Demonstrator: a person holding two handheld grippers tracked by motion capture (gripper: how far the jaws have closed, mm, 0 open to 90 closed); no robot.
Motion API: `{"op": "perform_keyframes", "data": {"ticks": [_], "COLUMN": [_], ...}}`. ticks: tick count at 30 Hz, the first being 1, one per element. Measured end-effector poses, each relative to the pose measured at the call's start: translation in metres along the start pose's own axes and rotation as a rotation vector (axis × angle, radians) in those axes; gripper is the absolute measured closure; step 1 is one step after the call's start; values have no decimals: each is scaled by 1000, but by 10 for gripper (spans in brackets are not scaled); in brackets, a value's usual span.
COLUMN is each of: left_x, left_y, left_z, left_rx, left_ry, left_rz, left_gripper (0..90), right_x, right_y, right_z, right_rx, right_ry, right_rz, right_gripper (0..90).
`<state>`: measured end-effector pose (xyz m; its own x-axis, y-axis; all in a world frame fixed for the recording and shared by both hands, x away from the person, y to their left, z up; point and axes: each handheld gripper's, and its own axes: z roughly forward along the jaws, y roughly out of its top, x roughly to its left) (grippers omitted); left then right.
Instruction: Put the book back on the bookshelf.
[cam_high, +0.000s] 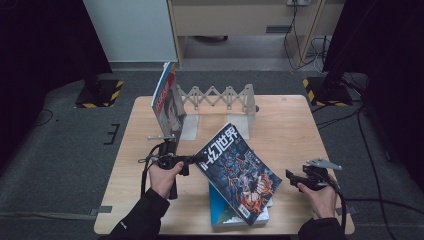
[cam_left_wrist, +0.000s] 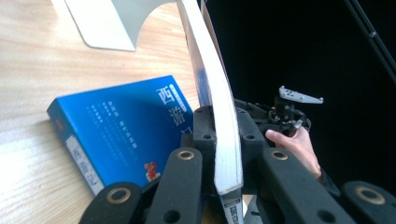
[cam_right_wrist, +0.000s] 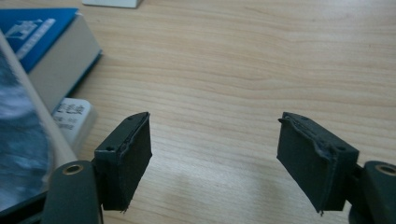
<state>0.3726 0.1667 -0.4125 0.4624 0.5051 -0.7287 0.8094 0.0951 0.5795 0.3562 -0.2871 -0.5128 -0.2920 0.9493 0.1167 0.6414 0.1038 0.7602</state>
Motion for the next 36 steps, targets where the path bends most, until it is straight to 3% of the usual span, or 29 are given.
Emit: {"op": "perform_keyframes", "data": {"ticks": [15,20,27,36], "left_x": [-19,-21,-26,-45], "left_y": [24,28,36,56], "left_z": [-9,-13,-18,-33], "left_rx": [-57,-82,-119,-186], "left_ry": [-18,-44,-27,36], "left_rz": [26,22,51,141], "left_gripper": [822,822,822,821], "right_x": [-5,-4,-5,-5], "right_y": [-4,-4,-5,-7], "right_z": [7,8,10,16], "right_rx": [58,69,72,101], "right_ry": [-9,-6,-9,-10], "right_rz": [-8,-16,-21,-38], "right_gripper": [255,253,253,205]}}
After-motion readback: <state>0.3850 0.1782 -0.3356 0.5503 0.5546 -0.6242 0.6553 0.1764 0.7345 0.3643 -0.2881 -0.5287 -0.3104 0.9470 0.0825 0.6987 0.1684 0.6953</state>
